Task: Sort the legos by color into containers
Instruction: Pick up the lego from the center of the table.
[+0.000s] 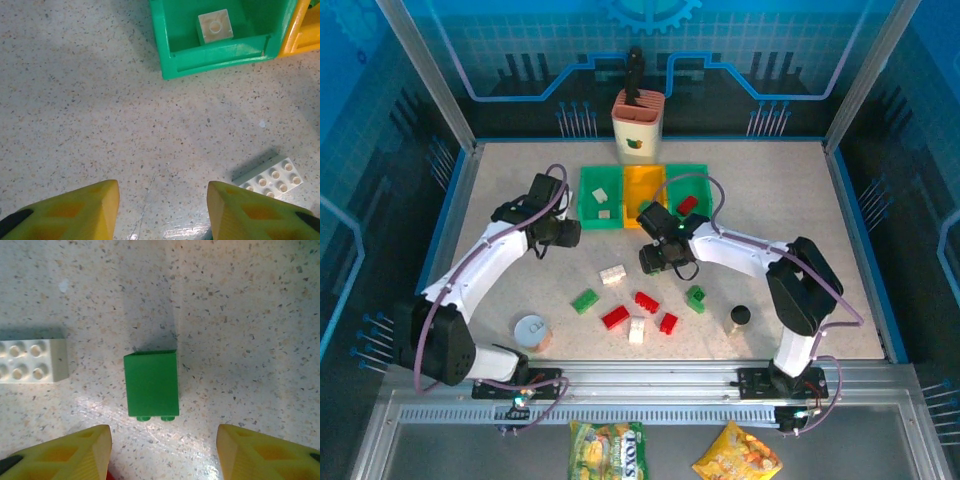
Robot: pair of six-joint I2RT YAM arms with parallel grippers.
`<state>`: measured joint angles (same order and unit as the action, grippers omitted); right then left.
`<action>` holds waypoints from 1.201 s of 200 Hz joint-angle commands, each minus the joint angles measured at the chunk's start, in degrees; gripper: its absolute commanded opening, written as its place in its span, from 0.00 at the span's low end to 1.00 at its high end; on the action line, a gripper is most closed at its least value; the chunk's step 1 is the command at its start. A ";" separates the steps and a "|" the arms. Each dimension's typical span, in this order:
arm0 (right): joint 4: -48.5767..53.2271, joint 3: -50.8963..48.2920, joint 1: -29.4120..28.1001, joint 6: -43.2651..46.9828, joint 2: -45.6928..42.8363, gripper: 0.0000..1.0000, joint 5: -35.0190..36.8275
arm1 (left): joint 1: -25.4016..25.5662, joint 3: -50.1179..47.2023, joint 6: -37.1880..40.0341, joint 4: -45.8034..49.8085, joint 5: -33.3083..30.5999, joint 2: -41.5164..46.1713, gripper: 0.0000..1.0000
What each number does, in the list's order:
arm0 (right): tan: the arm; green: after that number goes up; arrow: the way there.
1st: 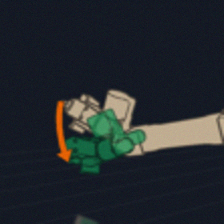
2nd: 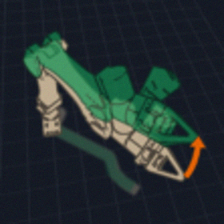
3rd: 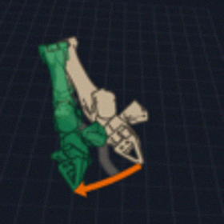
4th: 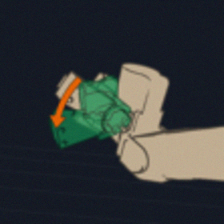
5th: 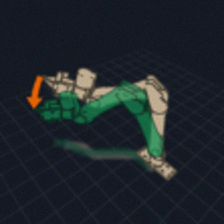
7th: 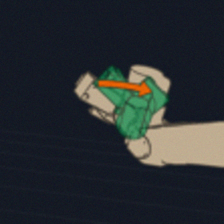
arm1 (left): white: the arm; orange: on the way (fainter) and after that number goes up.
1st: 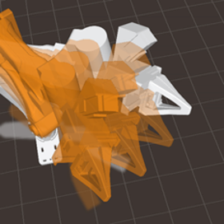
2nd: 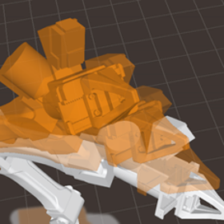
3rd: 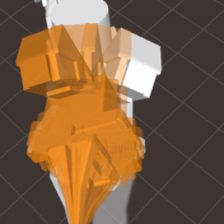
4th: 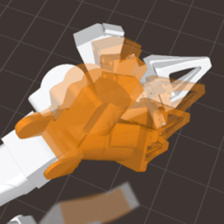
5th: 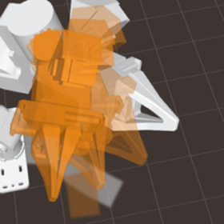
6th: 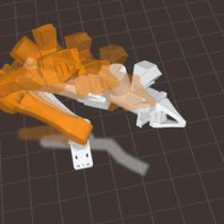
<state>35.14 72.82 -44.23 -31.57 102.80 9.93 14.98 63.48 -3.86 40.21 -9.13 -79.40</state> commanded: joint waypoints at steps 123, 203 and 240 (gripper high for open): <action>-2.19 4.51 -0.62 0.37 7.90 0.46 0.12 | -1.28 1.92 -0.48 1.55 1.35 -1.29 0.52; -3.58 3.43 -0.65 0.26 8.13 0.43 -0.32 | -1.36 3.83 -0.09 4.83 0.43 -1.55 0.52; -2.97 3.54 -0.62 0.92 7.97 0.42 0.43 | -1.36 -0.12 0.43 -1.13 5.07 -1.99 0.52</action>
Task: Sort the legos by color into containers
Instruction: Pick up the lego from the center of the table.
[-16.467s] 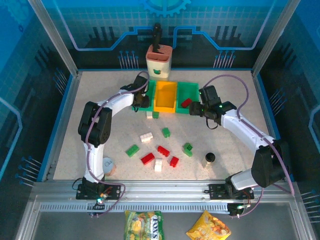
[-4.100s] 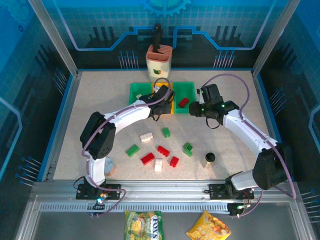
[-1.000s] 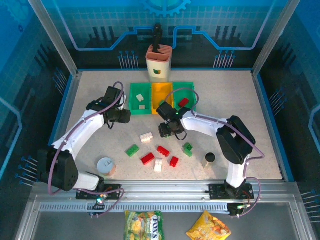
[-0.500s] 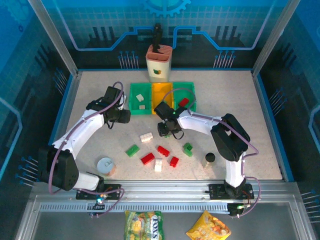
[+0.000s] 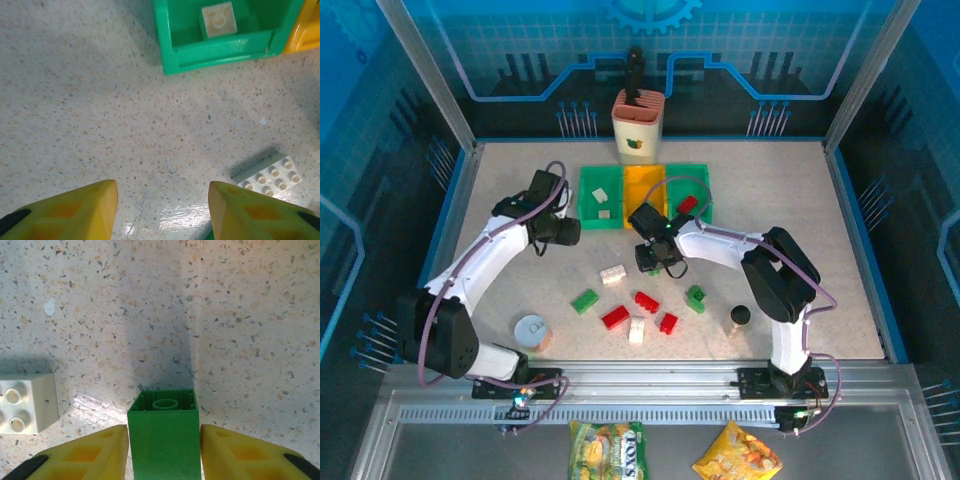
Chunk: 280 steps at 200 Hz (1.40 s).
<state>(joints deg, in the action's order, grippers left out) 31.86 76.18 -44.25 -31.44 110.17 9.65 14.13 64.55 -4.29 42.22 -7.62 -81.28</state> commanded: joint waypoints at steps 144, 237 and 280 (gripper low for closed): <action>0.40 1.10 -0.45 2.24 1.22 0.38 0.61 | -2.12 -1.62 1.40 -6.05 4.91 1.19 0.54; 5.18 12.28 2.57 5.58 -0.80 0.36 2.04 | -4.30 -1.98 2.11 -6.79 5.69 4.06 0.54; 8.02 21.81 6.41 6.49 2.77 0.36 2.43 | -5.51 -2.58 2.20 -7.84 6.39 6.15 0.54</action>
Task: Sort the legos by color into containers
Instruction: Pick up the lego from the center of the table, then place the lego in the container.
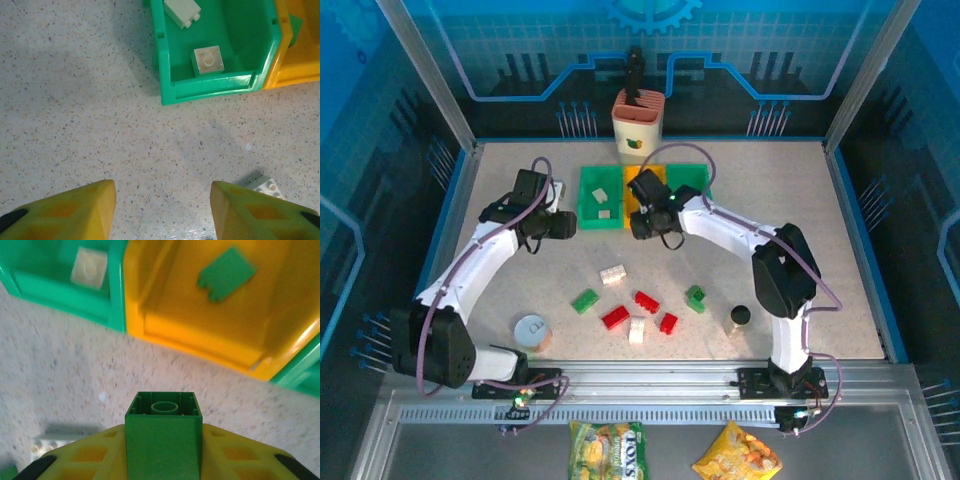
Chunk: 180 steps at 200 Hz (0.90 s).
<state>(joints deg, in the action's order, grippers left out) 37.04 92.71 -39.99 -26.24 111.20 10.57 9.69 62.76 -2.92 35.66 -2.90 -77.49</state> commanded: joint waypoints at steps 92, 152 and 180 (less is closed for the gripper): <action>3.26 23.55 7.00 -0.15 16.67 0.36 0.41 | -1.52 -1.22 0.90 -1.60 2.35 3.60 0.54; 7.97 40.52 8.47 -1.12 30.83 0.36 -1.52 | -1.69 -1.41 1.10 -1.47 1.58 3.63 0.54; 8.65 44.03 8.78 -1.96 34.52 0.36 -1.76 | -1.70 -1.50 0.98 -1.39 1.69 3.80 0.54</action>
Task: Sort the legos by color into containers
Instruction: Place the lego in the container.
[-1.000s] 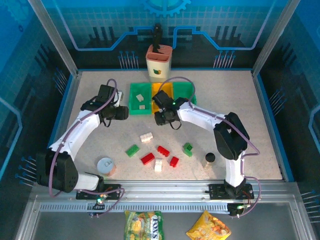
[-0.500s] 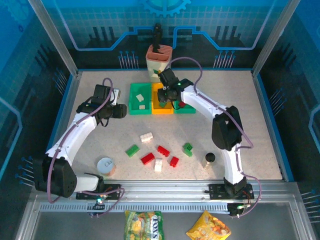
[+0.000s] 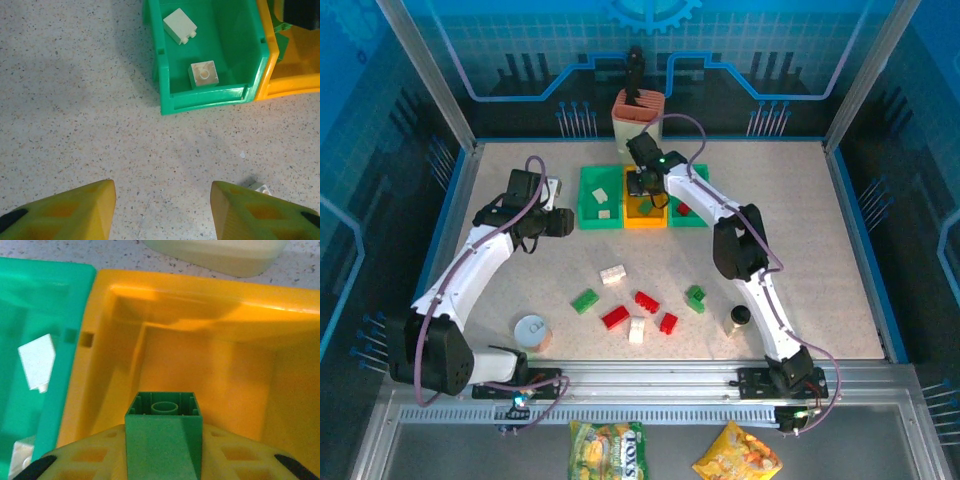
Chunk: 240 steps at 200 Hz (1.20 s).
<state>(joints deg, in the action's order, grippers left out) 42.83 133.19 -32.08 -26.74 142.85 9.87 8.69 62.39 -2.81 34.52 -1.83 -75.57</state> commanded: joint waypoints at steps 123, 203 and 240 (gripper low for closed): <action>1.14 1.52 0.29 -2.07 -1.63 0.45 -0.84 | -0.78 -1.31 0.96 -0.42 -0.10 1.65 0.54; -1.97 -12.71 -1.56 -0.99 -14.48 0.45 -1.59 | -0.87 -1.13 0.74 -0.25 -0.15 1.31 0.54; -4.87 -23.77 -2.89 -0.37 -22.06 0.45 -2.37 | -0.88 -1.07 0.61 -0.25 -0.07 1.23 0.54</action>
<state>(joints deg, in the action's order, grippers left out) 39.81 115.22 -33.76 -28.18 126.04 8.51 8.36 61.76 -2.83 34.28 -1.85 -75.16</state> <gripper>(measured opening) 0.451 0.542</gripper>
